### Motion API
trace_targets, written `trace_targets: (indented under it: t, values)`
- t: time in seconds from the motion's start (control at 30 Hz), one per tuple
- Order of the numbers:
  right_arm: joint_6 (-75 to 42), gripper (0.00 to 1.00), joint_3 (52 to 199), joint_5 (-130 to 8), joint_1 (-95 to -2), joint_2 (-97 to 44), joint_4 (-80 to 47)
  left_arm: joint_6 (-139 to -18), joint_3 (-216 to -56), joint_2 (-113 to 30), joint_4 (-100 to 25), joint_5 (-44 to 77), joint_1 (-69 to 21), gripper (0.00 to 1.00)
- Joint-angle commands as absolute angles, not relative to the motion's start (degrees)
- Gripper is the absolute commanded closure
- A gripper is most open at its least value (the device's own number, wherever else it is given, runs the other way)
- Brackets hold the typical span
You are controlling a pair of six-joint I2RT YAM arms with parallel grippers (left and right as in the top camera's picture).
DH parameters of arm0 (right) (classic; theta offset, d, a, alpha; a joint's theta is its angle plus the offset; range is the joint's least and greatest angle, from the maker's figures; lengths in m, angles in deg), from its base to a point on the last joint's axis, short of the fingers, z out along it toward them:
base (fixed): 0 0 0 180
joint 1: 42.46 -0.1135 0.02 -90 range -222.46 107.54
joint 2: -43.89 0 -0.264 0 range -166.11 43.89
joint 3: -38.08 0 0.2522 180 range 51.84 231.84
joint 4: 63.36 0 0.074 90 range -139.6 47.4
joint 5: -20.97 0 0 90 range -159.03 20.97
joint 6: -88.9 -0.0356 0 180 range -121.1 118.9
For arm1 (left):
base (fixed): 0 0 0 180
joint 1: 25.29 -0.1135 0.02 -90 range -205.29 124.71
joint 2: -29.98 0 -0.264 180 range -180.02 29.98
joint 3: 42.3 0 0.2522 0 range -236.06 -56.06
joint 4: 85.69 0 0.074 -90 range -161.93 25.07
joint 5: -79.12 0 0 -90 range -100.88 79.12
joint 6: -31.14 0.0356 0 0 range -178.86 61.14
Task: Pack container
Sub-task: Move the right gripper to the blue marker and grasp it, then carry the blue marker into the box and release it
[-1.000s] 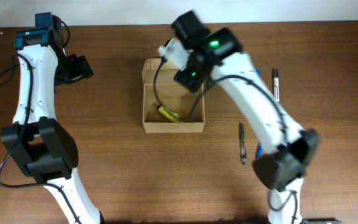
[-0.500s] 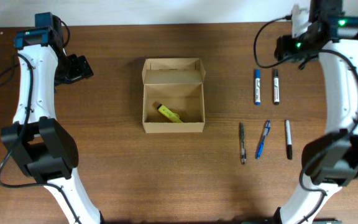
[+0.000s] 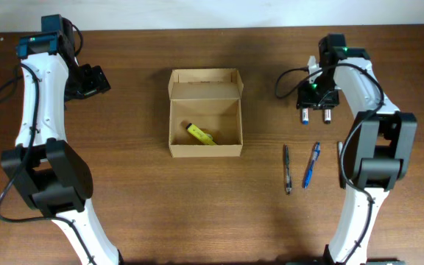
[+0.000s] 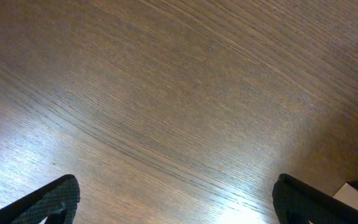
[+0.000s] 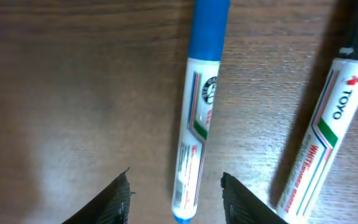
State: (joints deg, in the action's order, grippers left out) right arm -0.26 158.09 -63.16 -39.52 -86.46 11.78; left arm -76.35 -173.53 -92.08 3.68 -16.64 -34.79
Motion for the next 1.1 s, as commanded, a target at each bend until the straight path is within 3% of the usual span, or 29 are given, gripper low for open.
trace_targets:
  t: [0.0,0.2,0.3,0.33,0.37,0.53,0.8,0.97,1.07]
  values:
    - [-3.1,0.53,158.1,-66.1,-39.9,-89.4,11.4,-75.7,-173.3,-92.0,3.7,-16.2,-34.7,0.0]
    - [-3.2,0.58,158.1,-66.9,-40.2,-91.6,10.9,-75.7,-173.3,-92.0,3.7,-16.2,-34.7,0.0]
    - [-3.3,0.73,158.1,-68.3,-40.6,-91.7,10.9,-75.7,-173.3,-92.0,3.7,-16.2,-34.7,0.0]
    - [-3.4,0.89,158.1,-68.2,-40.7,-91.7,10.8,-75.7,-173.3,-92.0,3.7,-16.2,-34.7,0.0]
    - [-3.3,0.96,158.1,-68.2,-40.9,-91.7,10.7,-75.7,-173.3,-92.0,3.7,-16.2,-34.7,0.0]
    - [-2.2,0.96,159.4,-66.4,-42.3,-91.2,11.2,-75.7,-173.3,-92.0,3.7,-16.2,-34.7,0.0]
    - [9.9,0.96,176.0,-60.1,-48.8,-84.7,22.2,-75.7,-173.3,-92.0,3.7,-16.2,-34.7,0.0]
    - [22.8,0.96,191.8,-60.0,-60.0,-82.7,31.6,-75.7,-173.3,-92.0,3.7,-16.2,-34.7,0.0]
    - [31.6,0.96,192.7,-60.0,-65.5,-82.7,32.9,-75.7,-173.3,-92.0,3.7,-16.2,-34.7,0.0]
